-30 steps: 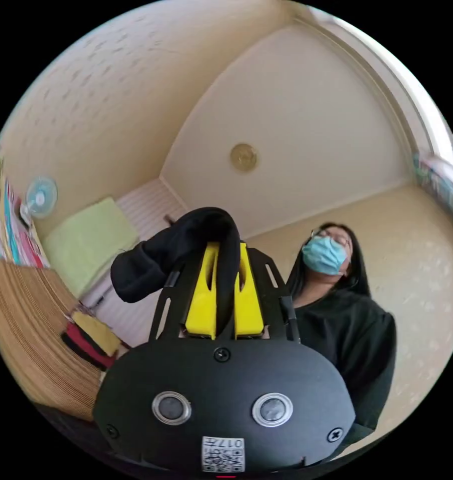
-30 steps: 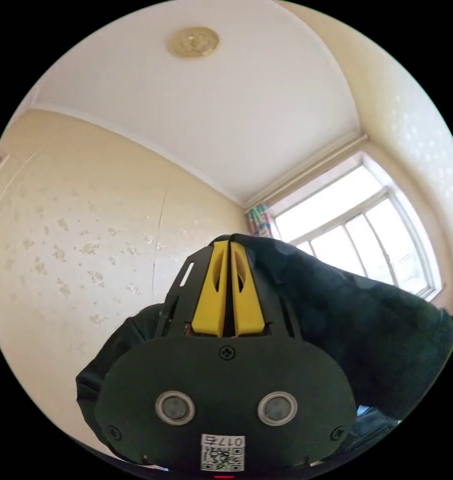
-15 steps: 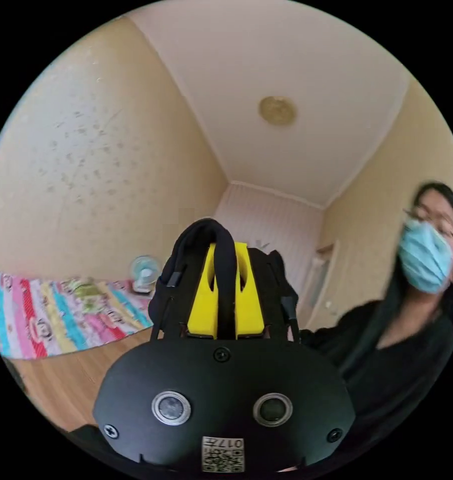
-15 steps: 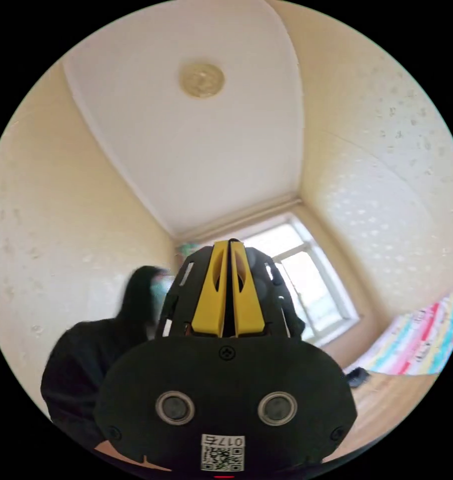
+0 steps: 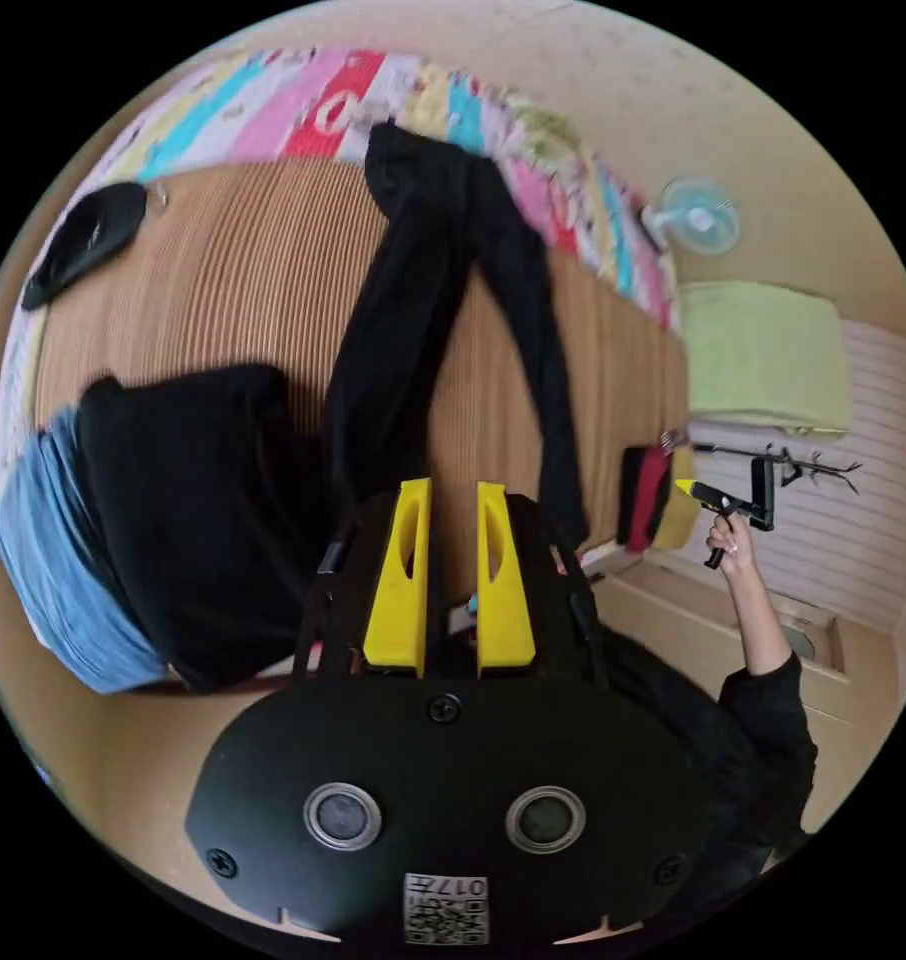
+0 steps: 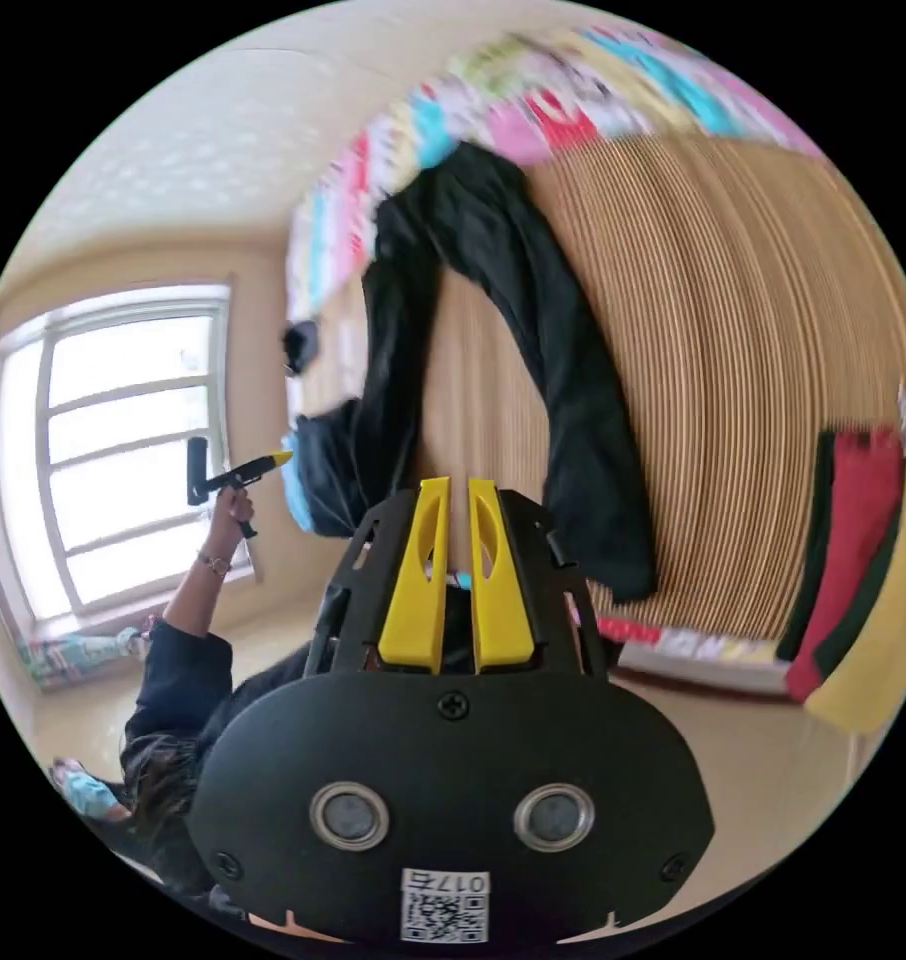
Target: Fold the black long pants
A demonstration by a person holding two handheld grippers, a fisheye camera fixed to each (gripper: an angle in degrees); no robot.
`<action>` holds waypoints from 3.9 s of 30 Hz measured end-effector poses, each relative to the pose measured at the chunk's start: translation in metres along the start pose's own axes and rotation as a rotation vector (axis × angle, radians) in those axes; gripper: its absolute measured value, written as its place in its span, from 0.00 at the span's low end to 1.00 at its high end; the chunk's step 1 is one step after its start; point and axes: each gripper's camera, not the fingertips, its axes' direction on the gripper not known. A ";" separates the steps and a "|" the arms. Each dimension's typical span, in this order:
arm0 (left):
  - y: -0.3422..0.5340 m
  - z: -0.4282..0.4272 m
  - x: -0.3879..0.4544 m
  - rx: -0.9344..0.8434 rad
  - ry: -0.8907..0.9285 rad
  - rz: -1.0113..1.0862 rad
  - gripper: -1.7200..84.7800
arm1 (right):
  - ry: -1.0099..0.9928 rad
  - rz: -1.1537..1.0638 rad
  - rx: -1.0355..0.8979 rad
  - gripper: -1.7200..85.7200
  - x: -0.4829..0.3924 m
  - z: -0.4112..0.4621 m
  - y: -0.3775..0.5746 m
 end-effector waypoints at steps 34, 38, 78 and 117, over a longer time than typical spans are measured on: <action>-0.006 0.168 0.071 0.147 -0.290 -0.151 0.11 | 0.594 -0.198 -0.150 0.08 -0.192 0.141 -0.014; 0.018 0.207 0.101 0.109 -0.201 -0.160 0.05 | 0.535 -0.165 0.047 0.06 -0.192 0.136 0.025; -0.031 0.464 0.218 -0.113 0.203 -0.108 0.05 | 0.385 -0.281 -0.220 0.02 -0.075 0.069 0.180; 0.076 0.357 0.133 0.187 0.752 0.163 0.02 | 0.118 0.009 -0.003 0.17 -0.189 -0.088 -0.034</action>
